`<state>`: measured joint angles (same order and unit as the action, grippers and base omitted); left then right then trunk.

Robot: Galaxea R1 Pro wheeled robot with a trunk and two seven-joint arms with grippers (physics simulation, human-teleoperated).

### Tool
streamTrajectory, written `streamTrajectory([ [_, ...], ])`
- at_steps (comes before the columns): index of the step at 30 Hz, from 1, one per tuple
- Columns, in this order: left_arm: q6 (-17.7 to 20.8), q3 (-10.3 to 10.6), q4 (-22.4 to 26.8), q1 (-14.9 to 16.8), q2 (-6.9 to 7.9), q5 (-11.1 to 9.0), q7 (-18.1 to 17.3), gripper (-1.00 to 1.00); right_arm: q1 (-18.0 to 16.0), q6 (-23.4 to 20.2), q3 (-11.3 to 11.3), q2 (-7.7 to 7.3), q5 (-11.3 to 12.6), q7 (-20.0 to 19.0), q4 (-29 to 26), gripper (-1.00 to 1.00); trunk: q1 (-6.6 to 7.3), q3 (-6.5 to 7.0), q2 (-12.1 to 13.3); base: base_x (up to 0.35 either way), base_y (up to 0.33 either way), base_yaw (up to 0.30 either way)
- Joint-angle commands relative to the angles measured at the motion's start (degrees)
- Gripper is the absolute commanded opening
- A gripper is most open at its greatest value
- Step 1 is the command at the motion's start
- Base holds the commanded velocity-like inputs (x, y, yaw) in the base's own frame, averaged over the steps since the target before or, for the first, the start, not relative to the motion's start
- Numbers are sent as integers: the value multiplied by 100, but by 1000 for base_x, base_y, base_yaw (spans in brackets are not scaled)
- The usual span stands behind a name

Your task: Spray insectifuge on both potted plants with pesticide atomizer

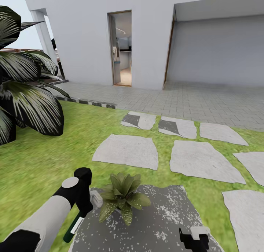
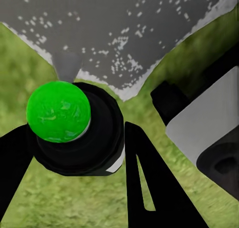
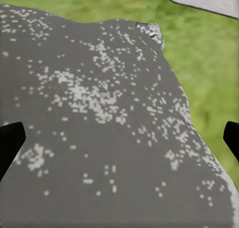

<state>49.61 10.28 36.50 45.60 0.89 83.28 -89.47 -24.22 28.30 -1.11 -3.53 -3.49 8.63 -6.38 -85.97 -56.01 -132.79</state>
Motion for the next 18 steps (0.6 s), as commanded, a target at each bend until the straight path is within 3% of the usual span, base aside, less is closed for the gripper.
streamTrajectory([
  [1, 59, 30, 7, 2, 0, 36, -53, -100, -3, 9, -12, 1, -37, 42, 5, 100, 1, -5, -2, -82, -15, 0],
  [9, 66, 53, -9, -8, 28, 39, -53, -100, -3, 9, -12, 0, -37, 42, 5, 100, 1, -5, -2, -281, -8, 0],
  [18, 67, 35, -11, -10, 57, 39, -53, -100, -3, 9, -12, 0, -37, 42, 5, 100, 1, -5, -2, -86, 245, 0],
])
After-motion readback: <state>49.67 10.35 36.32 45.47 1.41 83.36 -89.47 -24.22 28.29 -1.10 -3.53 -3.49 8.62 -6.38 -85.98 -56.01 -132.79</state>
